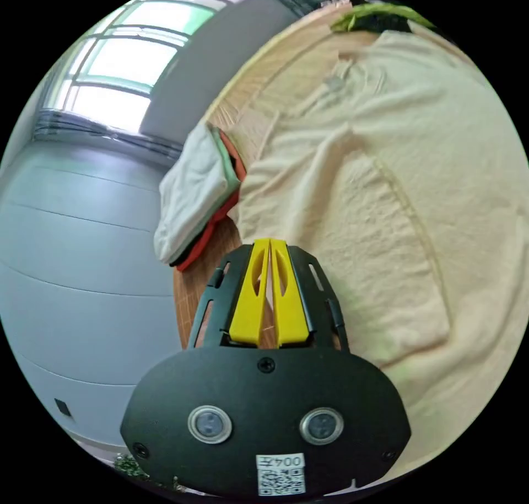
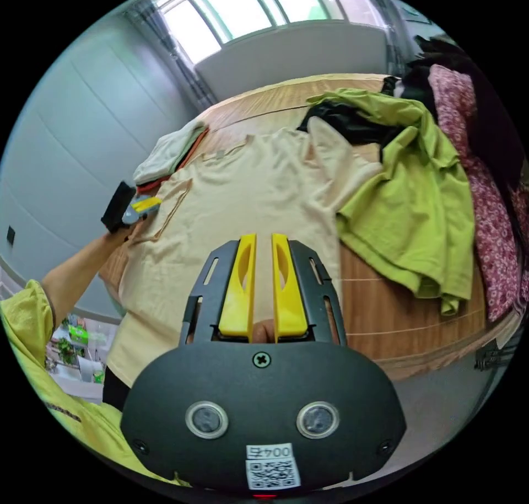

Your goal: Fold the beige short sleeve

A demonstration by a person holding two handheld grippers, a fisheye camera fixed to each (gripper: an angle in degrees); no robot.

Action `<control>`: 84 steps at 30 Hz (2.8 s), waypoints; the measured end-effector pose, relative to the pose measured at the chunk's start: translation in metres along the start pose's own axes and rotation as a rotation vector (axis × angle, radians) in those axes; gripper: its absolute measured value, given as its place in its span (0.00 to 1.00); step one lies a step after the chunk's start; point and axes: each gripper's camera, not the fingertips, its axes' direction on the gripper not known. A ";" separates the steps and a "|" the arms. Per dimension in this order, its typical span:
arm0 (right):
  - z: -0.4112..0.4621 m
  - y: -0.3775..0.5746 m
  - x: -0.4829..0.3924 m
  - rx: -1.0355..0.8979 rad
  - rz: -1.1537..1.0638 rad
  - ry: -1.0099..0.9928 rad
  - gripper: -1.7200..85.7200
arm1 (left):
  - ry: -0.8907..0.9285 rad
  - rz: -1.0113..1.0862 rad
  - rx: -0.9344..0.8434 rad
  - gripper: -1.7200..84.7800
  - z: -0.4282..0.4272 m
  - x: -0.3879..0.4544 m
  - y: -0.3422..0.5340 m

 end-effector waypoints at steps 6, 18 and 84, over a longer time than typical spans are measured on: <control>-0.020 -0.102 0.085 0.071 0.102 0.011 0.09 | 0.074 -0.154 0.084 0.03 -0.037 -0.037 0.013; 0.032 -0.189 0.033 -0.156 -0.065 0.194 0.04 | 0.297 -0.346 0.225 0.03 -0.144 -0.017 0.184; 0.033 -0.107 -0.160 -0.099 -0.767 0.371 0.12 | 0.381 -0.438 0.071 0.03 -0.108 0.008 0.264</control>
